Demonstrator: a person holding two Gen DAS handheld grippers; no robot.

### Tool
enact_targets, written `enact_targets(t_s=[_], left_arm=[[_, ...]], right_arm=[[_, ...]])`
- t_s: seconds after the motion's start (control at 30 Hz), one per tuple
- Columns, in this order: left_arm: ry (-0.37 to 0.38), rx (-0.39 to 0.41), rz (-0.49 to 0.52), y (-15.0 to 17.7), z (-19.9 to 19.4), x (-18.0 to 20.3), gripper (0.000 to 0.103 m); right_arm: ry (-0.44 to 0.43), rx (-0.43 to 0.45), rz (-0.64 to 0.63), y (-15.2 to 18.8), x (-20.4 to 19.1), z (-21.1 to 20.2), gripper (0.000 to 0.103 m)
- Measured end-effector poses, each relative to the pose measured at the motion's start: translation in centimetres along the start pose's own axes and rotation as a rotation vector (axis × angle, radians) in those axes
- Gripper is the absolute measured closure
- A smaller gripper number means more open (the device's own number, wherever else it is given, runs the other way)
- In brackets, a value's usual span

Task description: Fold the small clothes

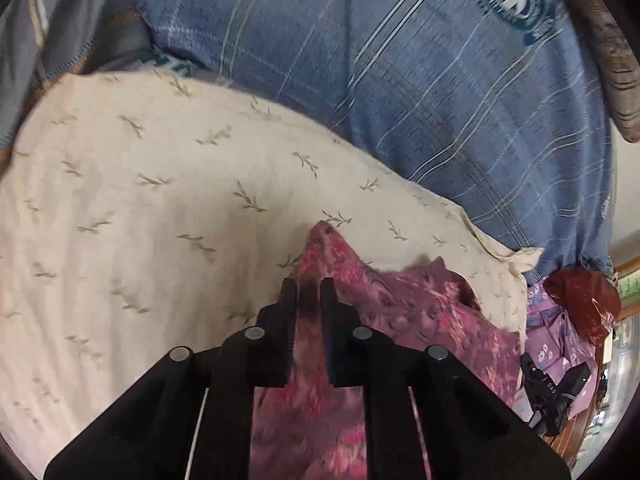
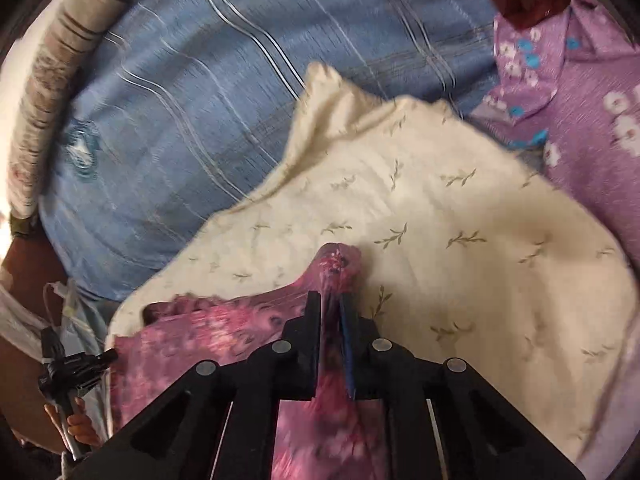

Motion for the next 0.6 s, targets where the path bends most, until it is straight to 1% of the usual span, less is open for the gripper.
enact_targets(t_s=[0.03, 0.07, 0.1, 0.13, 0.17, 0.2, 0.23, 0.27, 0.3, 0.33, 0.4, 0.43, 0.5, 0.57, 0.6], left_arm=[[0.007, 0.008, 0.014, 0.7, -1.3, -0.2, 0.072], [0.002, 0.015, 0.03, 1.8, -2.9, -0.6, 0.062], [0.005, 0.019, 0.043, 3.0, -4.0, -1.0, 0.046], [0.026, 0.019, 0.061, 4.9, -5.5, -1.3, 0.041], [0.048, -0.002, 0.08, 7.2, -6.7, -1.8, 0.041], [0.066, -0.024, 0.092, 9.0, -7.4, -1.7, 0.041], [0.098, -0.063, 0.097, 11.8, -8.3, -2.0, 0.041], [0.123, -0.093, 0.095, 13.9, -8.9, -2.2, 0.041], [0.158, -0.131, 0.087, 16.7, -9.6, -2.6, 0.041], [0.177, -0.157, 0.073, 18.7, -9.9, -3.1, 0.041], [0.196, -0.198, 0.055, 22.0, -9.9, -4.0, 0.041], [0.194, -0.207, 0.042, 22.8, -9.5, -4.5, 0.041], [0.17, -0.231, -0.001, 23.4, -8.2, -5.6, 0.041], [0.138, -0.221, -0.068, 22.6, -7.0, -6.8, 0.041], [0.135, -0.206, -0.094, 21.5, -6.5, -7.1, 0.041]], right_arm=[[-0.016, 0.019, -0.012, 0.3, -0.4, -1.8, 0.087], [-0.034, 0.033, -0.02, 0.9, -0.8, -3.5, 0.078], [-0.057, 0.043, -0.024, 1.9, -1.2, -5.2, 0.068], [-0.073, 0.043, -0.023, 2.8, -1.4, -6.4, 0.063], [-0.092, 0.035, -0.018, 4.1, -1.6, -7.5, 0.056], [-0.112, 0.015, -0.006, 6.0, -1.7, -8.6, 0.055], [-0.125, 0.001, 0.006, 7.2, -1.7, -9.1, 0.055], [-0.157, -0.037, 0.038, 9.8, -1.8, -9.9, 0.055], [-0.174, -0.06, 0.054, 11.0, -2.1, -10.2, 0.055], [-0.2, -0.092, 0.078, 13.1, -2.2, -10.8, 0.055], [-0.219, -0.141, 0.117, 16.2, -2.1, -11.1, 0.053], [-0.224, -0.165, 0.138, 17.7, -1.9, -10.9, 0.053], [-0.196, -0.172, 0.184, 18.9, -0.8, -10.1, 0.053], [-0.181, -0.153, 0.259, 18.9, 0.6, -9.1, 0.053], [-0.185, -0.132, 0.288, 18.7, 1.0, -8.9, 0.053]])
Point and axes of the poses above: each gripper's, at about its wrist camera, not at the fingertips, and z roughly the way its jaws point, x to its right, y to its underside, the point moved 10 cm from there along z, roughly the way its jaws point, and after that the axes turned 8 degrees about -z, right-handed, at the moved point
